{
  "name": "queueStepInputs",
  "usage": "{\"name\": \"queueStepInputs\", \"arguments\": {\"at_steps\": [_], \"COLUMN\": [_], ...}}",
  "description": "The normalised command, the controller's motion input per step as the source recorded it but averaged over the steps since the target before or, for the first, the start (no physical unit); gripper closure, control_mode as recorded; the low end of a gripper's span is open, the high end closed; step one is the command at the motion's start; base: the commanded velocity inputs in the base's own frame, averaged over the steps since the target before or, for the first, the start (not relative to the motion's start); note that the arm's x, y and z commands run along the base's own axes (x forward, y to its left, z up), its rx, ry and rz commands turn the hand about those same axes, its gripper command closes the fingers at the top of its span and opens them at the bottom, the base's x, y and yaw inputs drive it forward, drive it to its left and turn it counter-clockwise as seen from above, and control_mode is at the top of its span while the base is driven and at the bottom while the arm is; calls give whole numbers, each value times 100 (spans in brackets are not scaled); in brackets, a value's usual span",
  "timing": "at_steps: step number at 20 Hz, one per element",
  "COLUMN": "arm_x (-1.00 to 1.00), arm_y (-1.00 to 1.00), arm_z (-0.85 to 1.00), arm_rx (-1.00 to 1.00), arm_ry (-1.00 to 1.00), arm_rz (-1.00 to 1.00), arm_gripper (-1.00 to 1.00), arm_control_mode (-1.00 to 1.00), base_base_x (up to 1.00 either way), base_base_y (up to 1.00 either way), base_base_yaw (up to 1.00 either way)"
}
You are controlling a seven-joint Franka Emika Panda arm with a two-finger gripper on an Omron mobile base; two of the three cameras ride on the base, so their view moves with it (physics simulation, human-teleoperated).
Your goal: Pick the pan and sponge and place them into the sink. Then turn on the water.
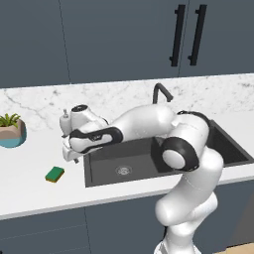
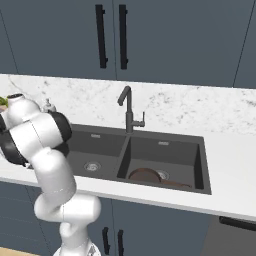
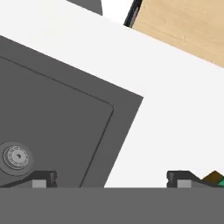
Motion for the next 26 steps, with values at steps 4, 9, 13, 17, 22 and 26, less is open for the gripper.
{"name": "queueStepInputs", "arguments": {"at_steps": [4,9,13,17,22,26], "arm_x": [45,5,-25,-30,-14,5], "arm_y": [79,62,32,0,-3,0], "arm_z": [-24,-32,0,0,3,-10], "arm_rx": [0,0,2,9,17,14], "arm_ry": [0,-15,-2,2,10,0], "arm_rz": [3,3,0,-6,-18,-23], "arm_gripper": [-100,-100,-100,-100,-100,-100], "arm_control_mode": [-100,-100,-100,-100,-100,-100], "base_base_x": [0,0,0,0,0,0], "base_base_y": [0,0,0,0,0,0], "base_base_yaw": [0,0,0,0,0,0]}}
